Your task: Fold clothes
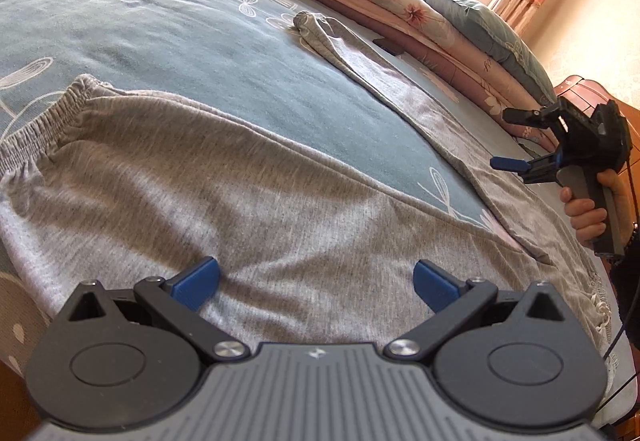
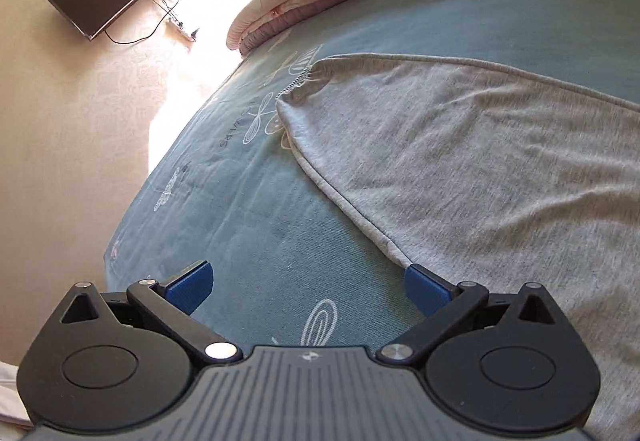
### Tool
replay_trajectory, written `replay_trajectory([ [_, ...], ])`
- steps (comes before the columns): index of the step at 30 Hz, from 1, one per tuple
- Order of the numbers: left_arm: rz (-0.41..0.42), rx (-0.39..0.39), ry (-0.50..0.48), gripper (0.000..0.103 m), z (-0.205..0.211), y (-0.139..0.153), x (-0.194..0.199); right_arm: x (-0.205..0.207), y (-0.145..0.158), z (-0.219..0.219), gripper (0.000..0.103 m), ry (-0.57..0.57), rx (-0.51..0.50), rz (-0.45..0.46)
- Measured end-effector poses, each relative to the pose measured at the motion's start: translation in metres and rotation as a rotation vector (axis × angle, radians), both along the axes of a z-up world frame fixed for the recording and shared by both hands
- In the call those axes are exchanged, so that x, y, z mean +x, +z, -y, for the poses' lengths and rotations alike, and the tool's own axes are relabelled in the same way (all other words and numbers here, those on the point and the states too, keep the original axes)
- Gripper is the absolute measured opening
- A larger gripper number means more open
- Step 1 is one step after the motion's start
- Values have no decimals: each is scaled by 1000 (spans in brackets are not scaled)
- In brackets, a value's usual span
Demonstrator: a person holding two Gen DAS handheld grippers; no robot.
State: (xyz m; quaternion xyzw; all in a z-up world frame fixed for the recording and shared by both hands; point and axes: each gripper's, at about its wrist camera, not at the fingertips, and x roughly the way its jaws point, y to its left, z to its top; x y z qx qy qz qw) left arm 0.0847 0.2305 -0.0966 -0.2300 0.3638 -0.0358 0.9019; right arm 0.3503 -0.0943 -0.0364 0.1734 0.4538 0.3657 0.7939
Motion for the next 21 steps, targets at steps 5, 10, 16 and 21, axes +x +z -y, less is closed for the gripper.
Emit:
replay_trajectory([
  [5,4,23,-9,102,3,0,-1,12,-23,-20,103,2,-101,21],
  [10,10,2,-3,102,1,0,-2,10,-44,-30,103,48,-108,-53],
  [16,10,3,-1,102,1,0,-2,6,-17,-30,103,22,-107,53],
  [21,10,15,-2,102,3,0,-3,20,-38,-35,103,-22,-140,-12],
])
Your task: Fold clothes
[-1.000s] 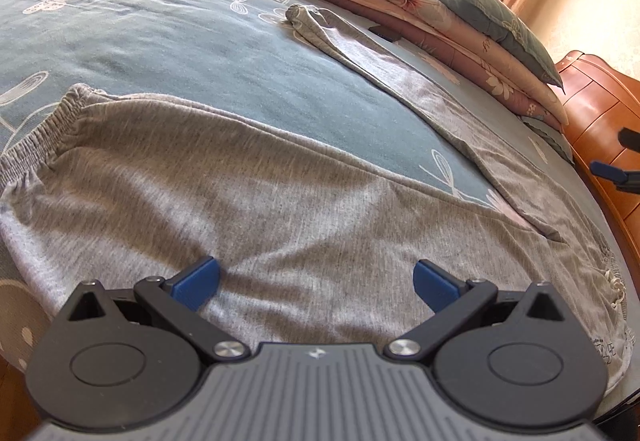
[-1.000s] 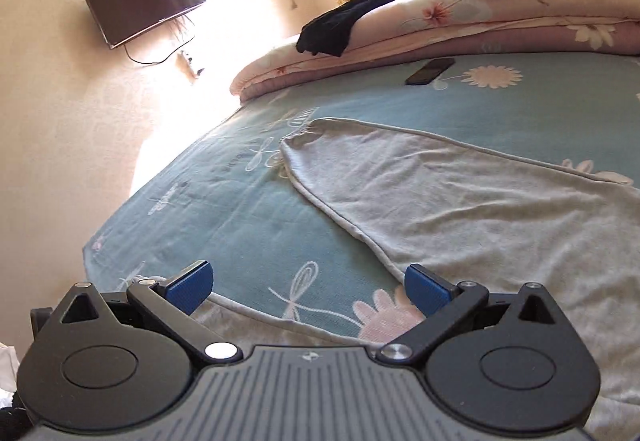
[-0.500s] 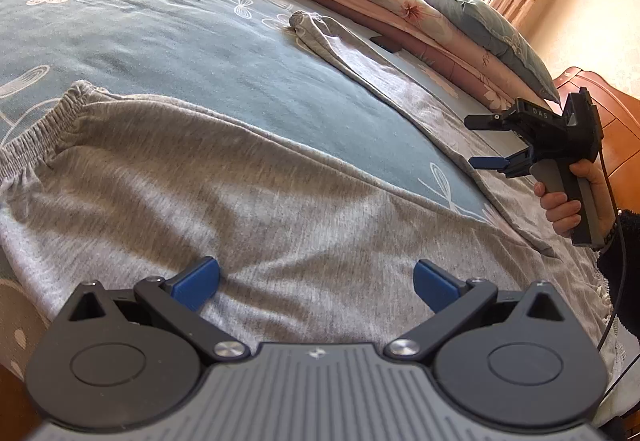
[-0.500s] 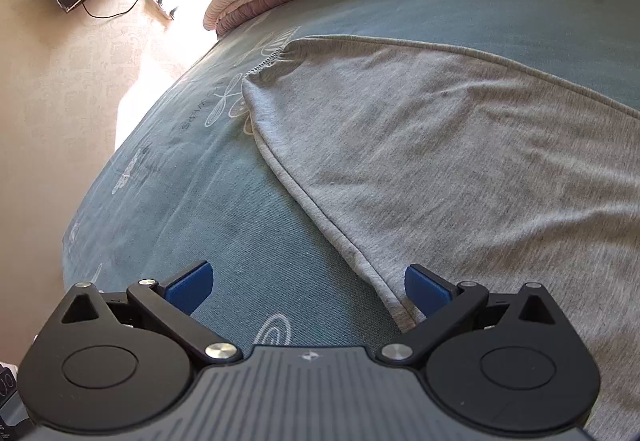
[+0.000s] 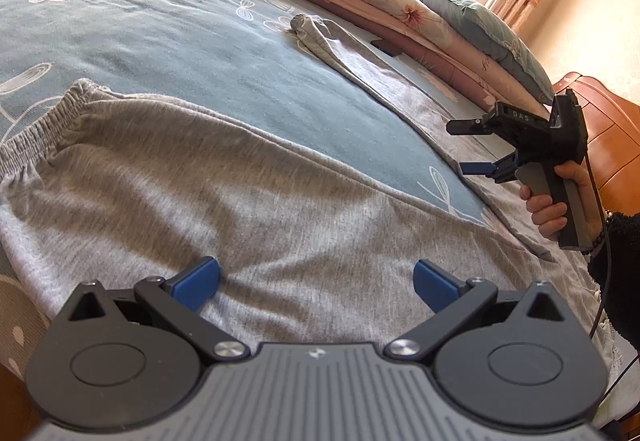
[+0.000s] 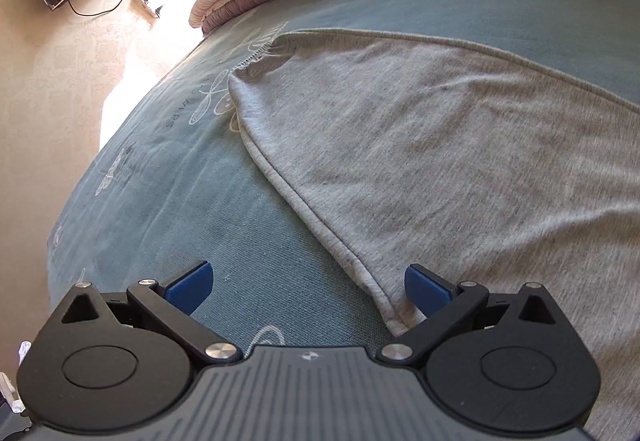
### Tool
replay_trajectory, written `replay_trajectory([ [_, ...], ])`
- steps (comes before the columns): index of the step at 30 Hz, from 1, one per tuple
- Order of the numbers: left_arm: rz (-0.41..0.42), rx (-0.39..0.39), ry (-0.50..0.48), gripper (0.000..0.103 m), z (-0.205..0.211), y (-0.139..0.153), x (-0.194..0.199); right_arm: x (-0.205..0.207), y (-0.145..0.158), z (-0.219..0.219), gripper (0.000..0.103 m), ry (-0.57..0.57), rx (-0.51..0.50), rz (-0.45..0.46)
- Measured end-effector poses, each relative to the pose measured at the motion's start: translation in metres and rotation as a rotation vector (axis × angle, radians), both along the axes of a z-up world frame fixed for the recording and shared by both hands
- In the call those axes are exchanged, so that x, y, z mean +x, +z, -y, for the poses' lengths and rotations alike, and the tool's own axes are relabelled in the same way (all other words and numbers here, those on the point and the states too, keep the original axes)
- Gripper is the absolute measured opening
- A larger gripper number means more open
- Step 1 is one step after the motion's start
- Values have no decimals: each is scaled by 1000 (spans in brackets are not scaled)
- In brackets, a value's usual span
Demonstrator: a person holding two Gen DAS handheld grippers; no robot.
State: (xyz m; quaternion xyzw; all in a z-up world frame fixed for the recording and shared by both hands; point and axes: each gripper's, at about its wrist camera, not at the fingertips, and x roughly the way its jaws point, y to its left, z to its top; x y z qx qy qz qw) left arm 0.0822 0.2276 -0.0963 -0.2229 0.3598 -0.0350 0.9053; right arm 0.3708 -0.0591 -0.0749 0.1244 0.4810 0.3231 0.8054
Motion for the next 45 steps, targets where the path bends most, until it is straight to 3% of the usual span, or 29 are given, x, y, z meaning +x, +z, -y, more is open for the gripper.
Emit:
replay_trajectory([
  [5,-3,-6,2,102,-1,0,0,-6,4,-6,103,88,116,-28],
  [9,-1,4,3,102,1,0,0,-1,16,-7,103,-23,1,101],
  [13,-2,7,3,102,1,0,0,7,-5,-12,103,-15,52,-34],
  [18,-9,-3,3,102,-1,1,2,-14,16,-9,103,83,191,-164],
  [21,-10,15,-8,102,1,1,2,-36,55,5,103,37,41,-89],
  [27,-29,73,-2,102,11,2,5,-114,101,59,103,7,-153,-81],
  [31,-66,202,-11,102,31,4,9,-183,80,101,103,-29,-186,-75],
  [36,-118,381,-35,103,56,3,17,-244,28,124,103,-153,-361,-18],
  [38,-115,368,-45,102,52,11,18,-256,8,123,103,-166,-432,-19],
  [41,-30,336,-10,103,30,29,18,-269,-4,118,103,-158,-495,24],
  [45,-33,216,24,103,-17,28,35,-271,-6,110,103,-179,-536,36],
])
